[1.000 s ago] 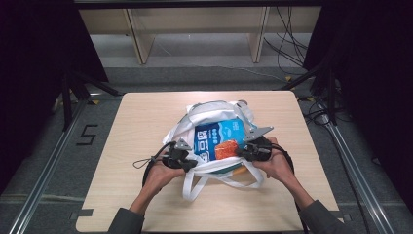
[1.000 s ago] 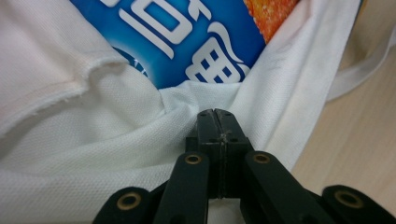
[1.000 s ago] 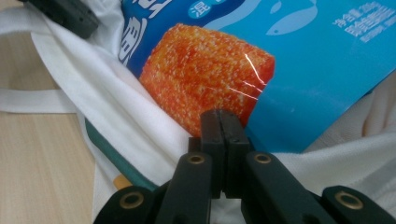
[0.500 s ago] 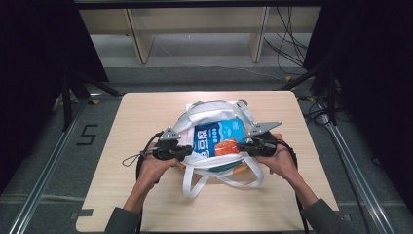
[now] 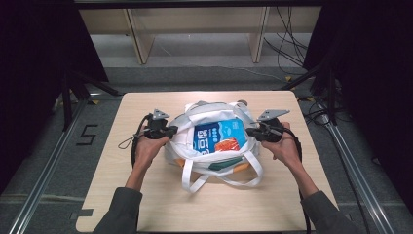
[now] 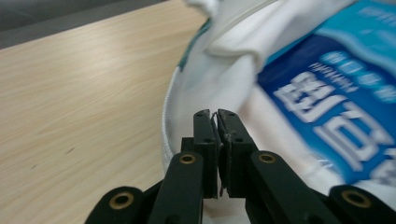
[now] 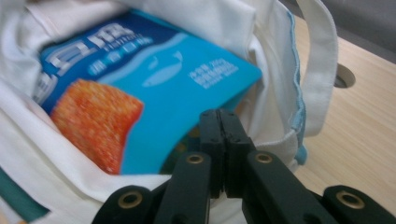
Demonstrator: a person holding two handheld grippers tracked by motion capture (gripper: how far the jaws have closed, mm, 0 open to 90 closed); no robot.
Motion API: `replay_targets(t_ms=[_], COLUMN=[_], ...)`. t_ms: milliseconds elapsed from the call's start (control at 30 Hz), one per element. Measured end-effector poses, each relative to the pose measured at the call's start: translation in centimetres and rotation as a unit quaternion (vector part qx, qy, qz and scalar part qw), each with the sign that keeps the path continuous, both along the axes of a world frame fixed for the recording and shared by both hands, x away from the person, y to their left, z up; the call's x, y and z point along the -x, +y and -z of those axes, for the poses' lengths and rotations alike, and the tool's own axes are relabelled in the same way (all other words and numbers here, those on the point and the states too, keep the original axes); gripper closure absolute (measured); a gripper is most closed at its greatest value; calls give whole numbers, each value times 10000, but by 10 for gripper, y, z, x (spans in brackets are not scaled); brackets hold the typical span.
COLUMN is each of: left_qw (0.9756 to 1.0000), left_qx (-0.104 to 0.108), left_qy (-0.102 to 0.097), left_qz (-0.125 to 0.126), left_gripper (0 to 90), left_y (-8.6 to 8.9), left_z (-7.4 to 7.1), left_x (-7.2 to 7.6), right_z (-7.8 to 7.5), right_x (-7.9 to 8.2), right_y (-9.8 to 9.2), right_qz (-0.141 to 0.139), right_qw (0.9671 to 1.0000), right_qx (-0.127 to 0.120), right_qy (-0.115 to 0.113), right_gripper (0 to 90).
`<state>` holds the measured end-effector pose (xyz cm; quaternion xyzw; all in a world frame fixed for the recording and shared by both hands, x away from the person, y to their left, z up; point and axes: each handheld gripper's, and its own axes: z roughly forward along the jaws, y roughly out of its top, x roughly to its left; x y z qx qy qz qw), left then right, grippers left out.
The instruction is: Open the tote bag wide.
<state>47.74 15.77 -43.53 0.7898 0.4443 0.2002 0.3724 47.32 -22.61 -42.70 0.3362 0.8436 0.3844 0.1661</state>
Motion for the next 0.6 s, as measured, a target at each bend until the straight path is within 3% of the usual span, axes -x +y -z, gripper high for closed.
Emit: replay_targets(t_ms=[33,67,100,167,200,300,333,367,400,433,467,600], left_qw=[9999,9998,9997,9992,9991,9995,9995,9996,9996,9995,9994,9983], left_qx=[89,49,23,149,182,164,235,267,268,307,348,562], left_qy=[34,111,182,364,356,248,201,122,48,-25,-88,-138], left_qz=[-102,-132,-142,-116,-153,-39,-29,-32,-30,-5,5,110], left_gripper=[871,881,891,892,892,873,857,842,836,831,826,807], left_y=[1,6,10,15,15,12,11,9,7,5,4,2], left_z=[3,7,9,16,16,9,6,2,-1,-4,-7,-13], left_x=[-3,-7,-9,-13,-12,-6,-3,0,3,5,7,13], right_z=[3,8,10,19,20,21,20,17,15,12,9,-5], right_x=[-1,-2,-2,-5,-5,-5,-7,-5,-5,-3,-2,2], right_y=[0,2,1,2,2,4,3,4,3,4,4,0], right_qz=[7,57,45,53,108,108,23,66,6,16,1,-75], right_qw=[10000,10000,9997,9999,9995,9992,9998,9996,9999,9997,9999,9998], right_qx=[63,-25,88,77,61,27,-1,-42,-61,-60,-118,-154], right_qy=[37,51,242,145,306,372,199,256,121,229,115,-45], right_gripper=[900,900,900,900,900,900,900,900,894,893,890,890])
